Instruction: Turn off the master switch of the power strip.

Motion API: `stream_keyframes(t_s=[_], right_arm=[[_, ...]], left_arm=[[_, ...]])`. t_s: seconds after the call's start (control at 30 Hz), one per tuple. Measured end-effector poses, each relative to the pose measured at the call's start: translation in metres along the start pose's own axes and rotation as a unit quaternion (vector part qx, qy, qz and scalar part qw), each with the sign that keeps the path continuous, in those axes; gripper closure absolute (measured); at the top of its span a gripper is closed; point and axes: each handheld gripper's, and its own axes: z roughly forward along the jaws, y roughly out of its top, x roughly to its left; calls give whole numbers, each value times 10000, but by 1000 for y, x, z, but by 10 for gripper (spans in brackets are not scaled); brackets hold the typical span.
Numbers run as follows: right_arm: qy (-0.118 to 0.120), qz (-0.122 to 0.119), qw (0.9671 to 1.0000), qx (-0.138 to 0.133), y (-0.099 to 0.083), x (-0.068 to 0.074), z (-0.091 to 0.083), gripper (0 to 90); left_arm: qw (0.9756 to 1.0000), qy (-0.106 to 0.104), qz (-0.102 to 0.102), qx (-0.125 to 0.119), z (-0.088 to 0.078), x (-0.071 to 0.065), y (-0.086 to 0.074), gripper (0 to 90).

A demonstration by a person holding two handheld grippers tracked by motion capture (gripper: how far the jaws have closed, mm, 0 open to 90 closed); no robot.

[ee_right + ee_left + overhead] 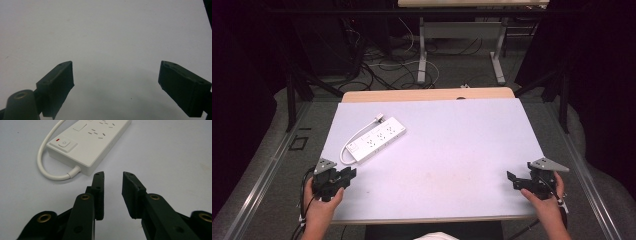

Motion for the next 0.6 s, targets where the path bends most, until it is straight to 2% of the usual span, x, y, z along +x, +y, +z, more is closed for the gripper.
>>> stream_keyframes(t_s=[0.1, 0.23, 0.27, 0.33, 0.37, 0.47, 0.57, 0.6], right_arm=[[14, 25, 9999, -145, -1, 0, 3, 124], [11, 14, 9999, -127, -1, 0, 2, 124], [16, 10, 9999, -123, -1, 0, 2, 124], [10, 9, 9999, -154, -1, 1, 3, 123], [-9, 6, 9999, -170, -1, 1, 4, 123], [39, 32, 9999, -125, -1, 2, 3, 123], [-9, 8, 9999, -169, -1, 1, 4, 123], [-8, 6, 9998, -175, -1, 1, 4, 123]], left_arm=[[10000, 23, 2, 55, 1, 0, 0, 779], [9999, 64, 29, 124, 0, 2, 0, 846], [9999, 95, 12, 65, 1, 2, -1, 860], [9998, 82, -10, 165, -1, 2, 0, 893], [9999, 108, -24, 75, 0, 2, 0, 900], [9998, 91, -34, 188, -2, 4, 1, 900], [9998, 97, -39, 151, -1, 3, 0, 900], [9997, 79, -35, 215, -1, 3, 1, 900]])
